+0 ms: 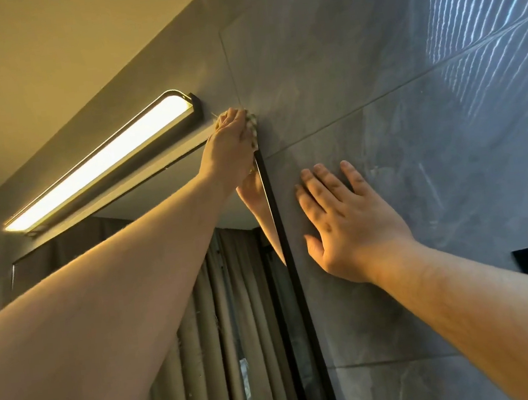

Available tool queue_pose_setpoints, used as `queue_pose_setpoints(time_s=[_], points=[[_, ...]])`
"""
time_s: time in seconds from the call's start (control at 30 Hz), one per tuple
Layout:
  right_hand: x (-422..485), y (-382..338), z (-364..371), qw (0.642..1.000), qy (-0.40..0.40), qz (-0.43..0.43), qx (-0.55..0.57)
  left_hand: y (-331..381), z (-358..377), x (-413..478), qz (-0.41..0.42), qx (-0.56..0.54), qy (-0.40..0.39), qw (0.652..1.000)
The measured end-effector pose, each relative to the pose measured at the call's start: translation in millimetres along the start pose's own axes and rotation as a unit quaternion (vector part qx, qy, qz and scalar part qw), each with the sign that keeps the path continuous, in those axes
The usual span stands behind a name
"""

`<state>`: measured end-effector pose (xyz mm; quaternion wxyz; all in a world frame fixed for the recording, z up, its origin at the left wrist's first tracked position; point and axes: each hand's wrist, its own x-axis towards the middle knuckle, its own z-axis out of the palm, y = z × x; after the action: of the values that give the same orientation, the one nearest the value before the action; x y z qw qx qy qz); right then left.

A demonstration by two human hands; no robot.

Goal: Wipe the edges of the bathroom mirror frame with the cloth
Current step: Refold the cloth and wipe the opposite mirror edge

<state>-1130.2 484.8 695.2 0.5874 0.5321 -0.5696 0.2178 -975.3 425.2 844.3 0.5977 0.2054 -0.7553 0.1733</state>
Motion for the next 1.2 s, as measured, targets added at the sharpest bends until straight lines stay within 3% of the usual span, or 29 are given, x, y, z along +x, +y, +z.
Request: queue_pose_setpoints(time_s=[0.53,0.93,1.2], points=[[0.1,-1.6,-0.4,1.000,-0.006,0.009,0.014,-34.3,20.0,-114.0,0.094,0.043,0.002,0.995],[-1.3,0.2,2.1,1.000,-0.005,0.000,0.016,-30.1,-8.5,-26.8,-0.064,0.029,-0.037,0.997],[-0.9,-0.2,1.9,1.000,-0.004,0.002,0.022,-39.9,-13.7,-23.4,-0.035,0.053,-0.035,0.997]])
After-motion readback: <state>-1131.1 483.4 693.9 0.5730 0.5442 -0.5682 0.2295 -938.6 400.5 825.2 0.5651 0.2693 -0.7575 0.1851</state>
